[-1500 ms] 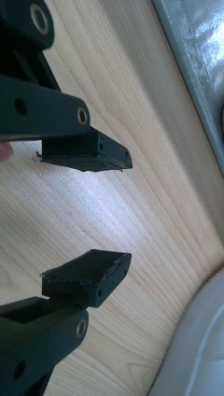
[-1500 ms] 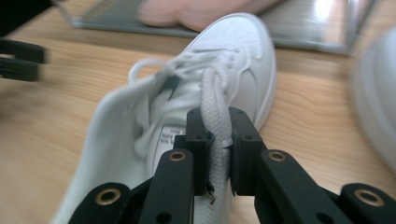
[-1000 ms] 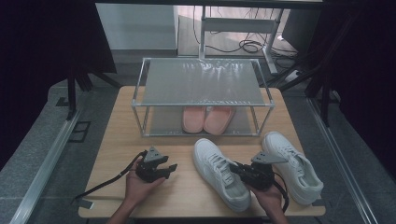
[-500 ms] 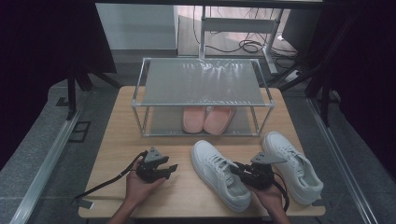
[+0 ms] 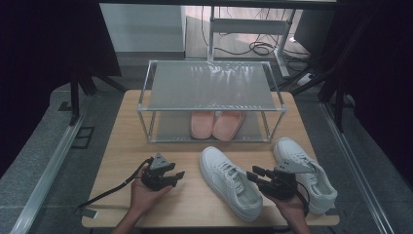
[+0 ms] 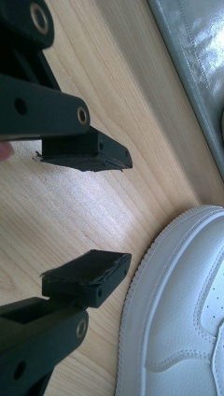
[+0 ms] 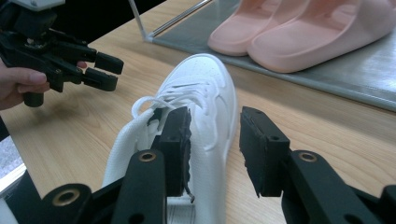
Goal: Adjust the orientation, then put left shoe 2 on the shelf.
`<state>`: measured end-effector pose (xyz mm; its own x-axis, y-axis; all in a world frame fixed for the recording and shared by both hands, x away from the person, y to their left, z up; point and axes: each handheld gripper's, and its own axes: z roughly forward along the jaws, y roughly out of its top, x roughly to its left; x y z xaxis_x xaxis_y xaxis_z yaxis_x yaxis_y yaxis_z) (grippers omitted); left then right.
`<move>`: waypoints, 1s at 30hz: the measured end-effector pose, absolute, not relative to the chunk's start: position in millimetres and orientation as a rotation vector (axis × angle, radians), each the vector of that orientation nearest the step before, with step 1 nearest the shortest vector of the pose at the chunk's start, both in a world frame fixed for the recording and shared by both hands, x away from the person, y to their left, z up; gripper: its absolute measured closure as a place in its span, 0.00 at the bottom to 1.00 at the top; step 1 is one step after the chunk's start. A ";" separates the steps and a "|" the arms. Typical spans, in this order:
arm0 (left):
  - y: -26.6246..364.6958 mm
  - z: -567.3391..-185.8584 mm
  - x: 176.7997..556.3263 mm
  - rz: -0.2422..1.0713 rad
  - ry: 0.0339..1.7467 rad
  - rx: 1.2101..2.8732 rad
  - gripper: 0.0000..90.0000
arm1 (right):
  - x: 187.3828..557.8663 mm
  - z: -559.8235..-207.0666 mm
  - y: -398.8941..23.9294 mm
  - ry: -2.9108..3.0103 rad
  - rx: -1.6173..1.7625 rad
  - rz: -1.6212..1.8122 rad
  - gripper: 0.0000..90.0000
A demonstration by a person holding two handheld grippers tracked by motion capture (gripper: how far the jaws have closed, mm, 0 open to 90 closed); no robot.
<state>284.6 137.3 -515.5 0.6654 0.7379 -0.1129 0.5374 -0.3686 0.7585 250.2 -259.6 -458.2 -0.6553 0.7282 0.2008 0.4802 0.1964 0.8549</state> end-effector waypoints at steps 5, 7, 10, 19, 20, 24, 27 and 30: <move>137.0 -515.5 284.5 0.312 0.988 2.058 0.54 | 246.4 -454.5 -271.0 2.222 1.170 1.429 0.69; 137.2 -515.4 284.5 0.313 0.988 2.060 0.54 | 245.7 -454.7 -275.1 2.219 1.180 1.423 0.69; 137.2 -515.5 284.6 0.313 0.988 2.061 0.54 | 245.6 -457.1 -281.5 2.214 1.201 1.407 0.68; 137.2 -515.8 284.8 0.312 0.989 2.066 0.54 | 247.2 -461.0 -287.7 2.220 1.223 1.386 0.66; 137.2 -515.8 284.7 0.312 0.989 2.065 0.54 | 247.5 -460.9 -287.6 2.222 1.221 1.383 0.65; 137.4 -515.3 283.6 0.313 0.988 2.064 0.54 | 248.6 -459.3 -286.8 2.240 1.210 1.378 0.64; 137.7 -514.6 283.5 0.313 0.987 2.062 0.54 | 249.0 -456.7 -284.3 2.246 1.205 1.379 0.62; 138.4 -513.8 284.4 0.317 0.990 2.056 0.54 | 249.9 -454.2 -282.6 2.261 1.193 1.375 0.61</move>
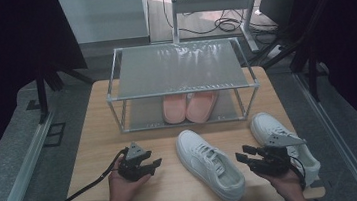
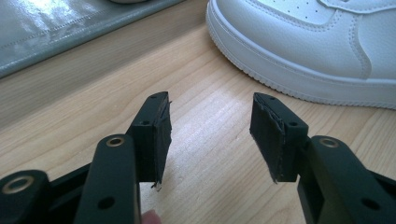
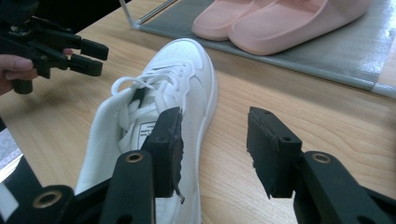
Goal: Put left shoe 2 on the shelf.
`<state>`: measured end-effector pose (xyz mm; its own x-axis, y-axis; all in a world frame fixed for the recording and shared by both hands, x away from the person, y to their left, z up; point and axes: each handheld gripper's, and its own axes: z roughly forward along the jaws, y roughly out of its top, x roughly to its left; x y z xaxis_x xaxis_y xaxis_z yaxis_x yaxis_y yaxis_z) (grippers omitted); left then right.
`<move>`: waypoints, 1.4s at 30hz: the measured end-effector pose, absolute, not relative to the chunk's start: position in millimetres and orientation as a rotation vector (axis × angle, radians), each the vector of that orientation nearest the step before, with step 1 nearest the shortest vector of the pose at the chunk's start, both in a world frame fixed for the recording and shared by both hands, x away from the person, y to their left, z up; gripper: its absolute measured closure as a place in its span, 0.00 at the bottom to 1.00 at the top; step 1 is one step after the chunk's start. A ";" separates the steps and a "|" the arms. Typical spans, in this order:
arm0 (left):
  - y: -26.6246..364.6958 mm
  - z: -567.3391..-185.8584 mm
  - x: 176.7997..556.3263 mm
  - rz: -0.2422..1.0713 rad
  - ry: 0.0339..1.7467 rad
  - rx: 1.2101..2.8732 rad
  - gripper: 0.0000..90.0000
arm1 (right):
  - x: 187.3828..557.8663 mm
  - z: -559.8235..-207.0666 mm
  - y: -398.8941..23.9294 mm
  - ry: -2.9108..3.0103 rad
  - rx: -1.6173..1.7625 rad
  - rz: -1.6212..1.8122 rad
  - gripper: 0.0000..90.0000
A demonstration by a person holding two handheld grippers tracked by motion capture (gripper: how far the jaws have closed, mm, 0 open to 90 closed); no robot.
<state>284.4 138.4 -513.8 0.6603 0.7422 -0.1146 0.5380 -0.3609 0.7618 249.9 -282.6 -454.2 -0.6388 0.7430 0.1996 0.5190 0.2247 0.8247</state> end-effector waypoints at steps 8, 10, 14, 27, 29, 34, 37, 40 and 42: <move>137.9 -514.4 284.4 0.311 0.988 2.060 0.54 | 254.3 -449.3 -272.9 2.312 1.160 1.356 0.58; 138.3 -514.0 284.6 0.315 0.988 2.057 0.54 | 255.5 -447.3 -269.3 2.331 1.147 1.347 0.57; 137.6 -514.8 284.5 0.309 0.986 2.063 0.54 | 258.9 -443.4 -261.5 2.368 1.128 1.317 0.56; 137.6 -515.5 284.5 0.310 0.981 2.067 0.54 | 272.7 -446.6 -239.9 2.465 1.111 1.189 0.57; 137.7 -515.2 284.4 0.310 0.980 2.066 0.54 | 274.0 -448.5 -238.2 2.475 1.114 1.176 0.57; 137.7 -515.1 284.4 0.307 0.980 2.066 0.54 | 276.3 -455.9 -230.6 2.511 1.114 1.127 0.57; 137.4 -515.5 284.5 0.306 0.980 2.067 0.54 | 278.7 -461.0 -225.2 2.524 1.115 1.086 0.58; 137.0 -516.2 284.5 0.305 0.980 2.069 0.54 | 282.4 -467.1 -218.9 2.533 1.118 1.039 0.61; 136.7 -516.6 284.5 0.305 0.981 2.071 0.54 | 284.0 -470.0 -215.8 2.537 1.122 1.010 0.62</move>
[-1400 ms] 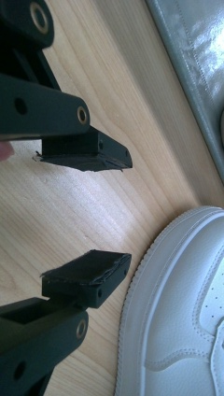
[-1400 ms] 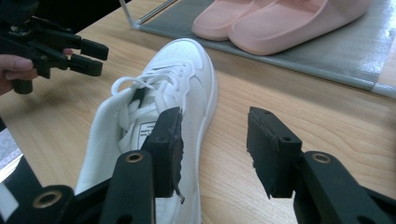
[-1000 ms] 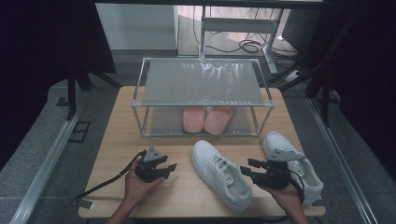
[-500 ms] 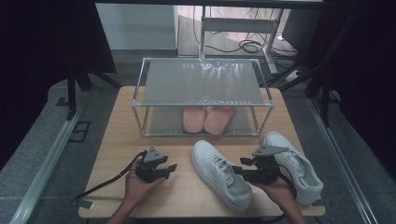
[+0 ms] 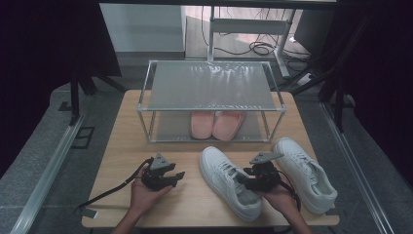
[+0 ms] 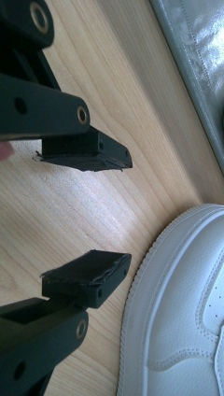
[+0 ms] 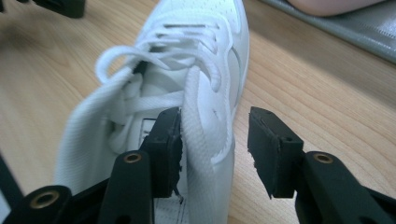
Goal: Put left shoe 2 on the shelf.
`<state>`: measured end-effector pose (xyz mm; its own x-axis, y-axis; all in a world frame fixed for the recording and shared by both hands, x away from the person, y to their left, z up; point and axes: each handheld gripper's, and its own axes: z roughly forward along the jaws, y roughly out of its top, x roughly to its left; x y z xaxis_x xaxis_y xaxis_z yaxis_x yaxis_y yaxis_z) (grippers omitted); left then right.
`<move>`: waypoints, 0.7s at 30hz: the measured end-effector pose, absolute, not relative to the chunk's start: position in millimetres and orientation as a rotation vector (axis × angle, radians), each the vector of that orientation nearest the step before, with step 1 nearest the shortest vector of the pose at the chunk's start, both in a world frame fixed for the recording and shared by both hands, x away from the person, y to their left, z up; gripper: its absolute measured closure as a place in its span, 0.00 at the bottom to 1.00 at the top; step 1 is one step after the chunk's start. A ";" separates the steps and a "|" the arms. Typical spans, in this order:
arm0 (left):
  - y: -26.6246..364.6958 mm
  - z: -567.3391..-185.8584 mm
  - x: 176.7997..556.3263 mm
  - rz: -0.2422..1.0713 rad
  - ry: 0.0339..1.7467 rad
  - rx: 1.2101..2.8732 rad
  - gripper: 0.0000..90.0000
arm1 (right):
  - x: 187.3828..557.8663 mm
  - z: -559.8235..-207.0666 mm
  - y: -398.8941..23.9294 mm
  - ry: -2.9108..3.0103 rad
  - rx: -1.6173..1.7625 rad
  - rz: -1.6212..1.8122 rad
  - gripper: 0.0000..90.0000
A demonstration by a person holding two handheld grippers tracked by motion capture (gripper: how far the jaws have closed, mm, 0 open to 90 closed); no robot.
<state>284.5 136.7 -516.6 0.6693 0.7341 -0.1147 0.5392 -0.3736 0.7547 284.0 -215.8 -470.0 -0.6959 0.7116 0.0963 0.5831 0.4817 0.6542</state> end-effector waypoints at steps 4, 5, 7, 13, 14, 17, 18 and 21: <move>136.5 -517.1 284.5 0.306 0.980 2.074 0.54 | 287.7 -474.4 -212.2 2.543 1.149 0.989 0.70; 136.5 -517.0 284.5 0.306 0.980 2.074 0.54 | 288.1 -474.4 -212.5 2.538 1.161 0.987 0.73; 136.6 -516.8 284.4 0.306 0.980 2.074 0.54 | 288.6 -474.8 -212.9 2.543 1.171 0.987 0.80; 136.4 -516.9 284.1 0.306 0.981 2.074 0.54 | 288.8 -475.2 -213.1 2.538 1.189 0.998 0.90; 136.5 -516.8 284.2 0.307 0.981 2.074 0.54 | 288.7 -475.4 -213.5 2.535 1.194 1.008 0.90; 136.8 -516.5 284.3 0.310 0.981 2.073 0.54 | 288.6 -476.9 -216.5 2.521 1.209 1.056 0.91; 136.9 -516.5 284.3 0.310 0.982 2.074 0.54 | 288.8 -477.6 -217.8 2.516 1.215 1.079 0.91; 137.0 -516.6 284.5 0.310 0.982 2.075 0.54 | 288.4 -477.4 -222.5 2.495 1.230 1.155 0.92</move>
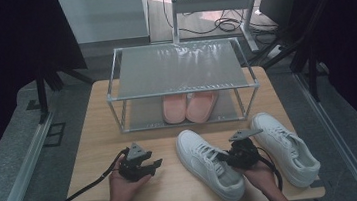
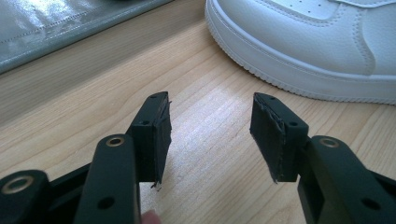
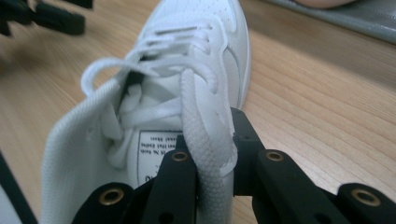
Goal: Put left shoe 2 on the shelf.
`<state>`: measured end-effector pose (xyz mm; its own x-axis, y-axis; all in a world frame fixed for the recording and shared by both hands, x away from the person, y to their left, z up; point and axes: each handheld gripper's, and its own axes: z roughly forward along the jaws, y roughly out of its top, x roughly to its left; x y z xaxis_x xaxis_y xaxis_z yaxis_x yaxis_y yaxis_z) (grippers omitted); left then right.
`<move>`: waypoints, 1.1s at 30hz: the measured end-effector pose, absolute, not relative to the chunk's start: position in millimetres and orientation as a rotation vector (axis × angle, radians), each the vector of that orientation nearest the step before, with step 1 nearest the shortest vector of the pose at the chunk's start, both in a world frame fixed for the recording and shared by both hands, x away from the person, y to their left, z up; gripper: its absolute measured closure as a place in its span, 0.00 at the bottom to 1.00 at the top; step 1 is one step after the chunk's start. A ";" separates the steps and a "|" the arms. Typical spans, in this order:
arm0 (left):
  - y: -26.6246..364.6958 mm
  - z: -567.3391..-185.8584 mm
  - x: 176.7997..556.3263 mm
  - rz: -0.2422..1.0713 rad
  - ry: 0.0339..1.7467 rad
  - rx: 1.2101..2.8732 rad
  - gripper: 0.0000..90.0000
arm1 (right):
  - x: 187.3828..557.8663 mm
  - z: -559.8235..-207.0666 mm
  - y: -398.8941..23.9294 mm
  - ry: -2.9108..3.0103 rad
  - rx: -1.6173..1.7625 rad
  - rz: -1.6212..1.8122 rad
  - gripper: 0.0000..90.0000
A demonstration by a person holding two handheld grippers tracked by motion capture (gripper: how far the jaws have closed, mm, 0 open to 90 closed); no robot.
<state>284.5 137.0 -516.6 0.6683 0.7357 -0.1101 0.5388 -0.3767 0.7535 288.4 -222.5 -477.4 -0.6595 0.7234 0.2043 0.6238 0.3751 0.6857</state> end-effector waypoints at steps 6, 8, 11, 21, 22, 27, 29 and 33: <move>136.9 -516.3 284.4 0.309 0.986 2.067 0.54 | 285.1 -469.3 -237.7 2.430 1.251 1.266 0.92; 136.8 -516.2 284.3 0.308 0.987 2.065 0.54 | 284.0 -466.4 -243.9 2.410 1.268 1.306 0.92; 137.0 -515.7 284.3 0.309 0.988 2.063 0.54 | 283.4 -461.3 -252.2 2.382 1.289 1.387 0.92; 136.7 -516.3 284.5 0.307 0.991 2.064 0.54 | 281.5 -439.7 -263.5 2.317 1.265 1.528 0.92; 136.7 -516.4 284.5 0.307 0.991 2.064 0.54 | 281.2 -437.3 -264.8 2.311 1.265 1.538 0.92; 136.7 -516.3 284.4 0.307 0.991 2.064 0.54 | 280.3 -427.7 -271.5 2.266 1.266 1.613 0.92; 136.6 -516.6 284.6 0.307 0.991 2.065 0.54 | 279.7 -424.3 -274.4 2.250 1.267 1.648 0.92; 135.7 -518.1 285.0 0.302 0.992 2.069 0.54 | 277.9 -415.8 -278.9 2.223 1.251 1.712 0.92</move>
<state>285.0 135.7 -518.1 0.6635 0.7384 -0.1203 0.5465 -0.3687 0.7519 277.9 -278.9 -415.8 -0.6665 0.6270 0.4033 0.5501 0.0484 0.8337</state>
